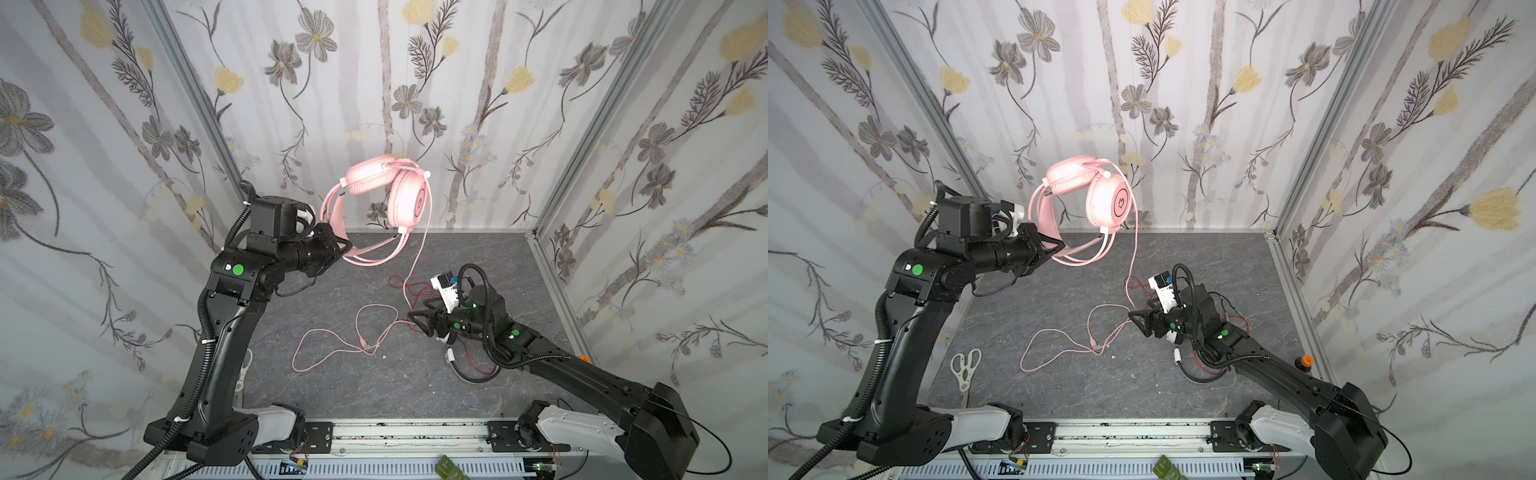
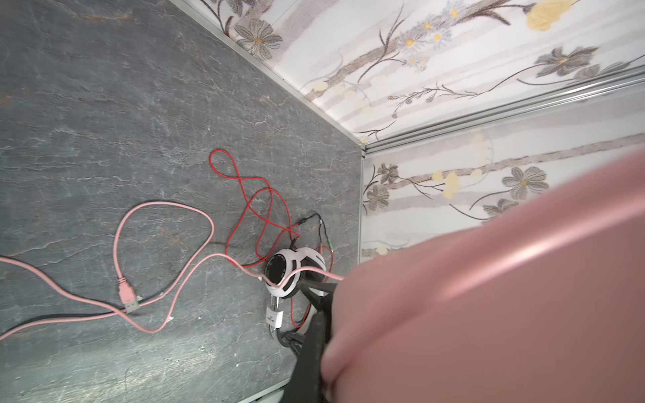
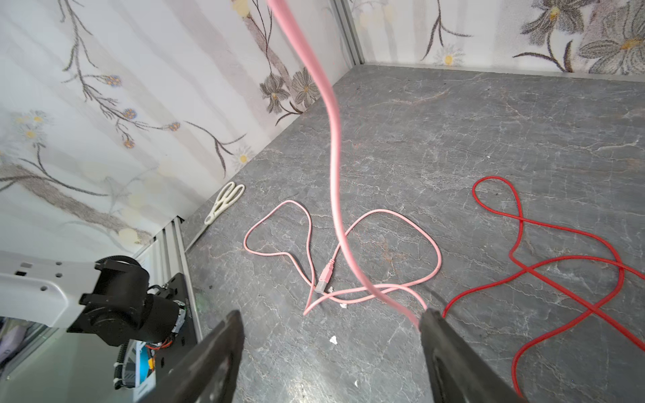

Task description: Wrap the headphones

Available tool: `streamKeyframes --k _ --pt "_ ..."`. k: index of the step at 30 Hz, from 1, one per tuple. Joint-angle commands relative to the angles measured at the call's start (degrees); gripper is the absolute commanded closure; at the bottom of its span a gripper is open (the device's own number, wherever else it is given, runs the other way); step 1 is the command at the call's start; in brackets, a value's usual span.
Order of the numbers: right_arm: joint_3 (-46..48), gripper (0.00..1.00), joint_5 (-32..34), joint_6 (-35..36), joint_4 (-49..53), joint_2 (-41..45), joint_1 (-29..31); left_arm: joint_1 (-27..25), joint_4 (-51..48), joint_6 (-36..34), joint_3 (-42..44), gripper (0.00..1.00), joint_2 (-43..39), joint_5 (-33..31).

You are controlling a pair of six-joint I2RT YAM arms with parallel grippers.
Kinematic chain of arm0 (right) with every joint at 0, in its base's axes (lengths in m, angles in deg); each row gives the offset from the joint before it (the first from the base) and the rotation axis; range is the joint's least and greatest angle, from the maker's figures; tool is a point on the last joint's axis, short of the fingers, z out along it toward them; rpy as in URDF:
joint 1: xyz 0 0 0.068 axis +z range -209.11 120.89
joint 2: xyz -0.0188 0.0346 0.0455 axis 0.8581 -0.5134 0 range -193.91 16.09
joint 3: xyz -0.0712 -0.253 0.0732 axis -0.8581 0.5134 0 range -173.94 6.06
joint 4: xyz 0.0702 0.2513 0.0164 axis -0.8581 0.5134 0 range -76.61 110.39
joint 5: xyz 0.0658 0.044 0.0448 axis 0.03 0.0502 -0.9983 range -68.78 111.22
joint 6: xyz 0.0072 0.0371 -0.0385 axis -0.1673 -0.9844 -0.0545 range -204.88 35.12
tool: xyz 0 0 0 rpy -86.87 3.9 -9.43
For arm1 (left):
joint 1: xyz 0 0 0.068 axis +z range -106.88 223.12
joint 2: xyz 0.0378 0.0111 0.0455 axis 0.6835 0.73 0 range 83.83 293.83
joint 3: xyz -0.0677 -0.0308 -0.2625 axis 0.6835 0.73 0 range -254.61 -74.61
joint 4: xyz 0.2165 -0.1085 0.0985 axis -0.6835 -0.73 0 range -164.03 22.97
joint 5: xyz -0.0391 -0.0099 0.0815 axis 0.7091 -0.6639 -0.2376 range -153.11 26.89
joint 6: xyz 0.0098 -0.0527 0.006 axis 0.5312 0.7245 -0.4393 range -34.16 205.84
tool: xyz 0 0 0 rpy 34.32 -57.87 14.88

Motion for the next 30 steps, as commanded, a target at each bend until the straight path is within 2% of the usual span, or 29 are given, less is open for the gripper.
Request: streamKeyframes --k 1,7,18,22,23,26,29,30 --pt "-0.5 0.21 3.8 4.5 -4.0 -1.8 0.1 0.9 7.4 3.9 -1.7 1.00 0.1 6.0" --pt "-4.8 0.22 2.3 4.9 -6.5 -6.8 0.1 2.1 7.8 5.3 -4.8 1.00 1.2 8.9" --pt "-11.9 0.23 -1.4 5.7 -8.4 -13.0 1.4 2.7 9.2 7.4 -5.0 1.00 0.8 11.2" --pt "-13.0 0.28 -3.4 5.4 -9.4 -14.8 2.1 2.7 9.5 7.8 -5.0 1.00 0.7 11.3" --pt "-13.1 0.31 -3.5 5.2 -9.6 -15.1 2.4 2.7 9.5 7.9 -5.0 1.00 0.6 11.3" --pt "-12.3 0.47 -3.9 3.9 -10.9 -15.8 2.8 2.8 9.4 8.0 -5.0 1.00 0.6 11.3" --pt "-10.0 0.72 -4.0 2.1 -13.2 -15.5 2.9 3.2 9.1 7.8 -4.8 1.00 0.5 11.3" --pt "-8.8 0.85 -3.5 1.4 -13.7 -14.7 2.9 3.5 8.9 7.6 -4.5 1.00 0.4 11.3"
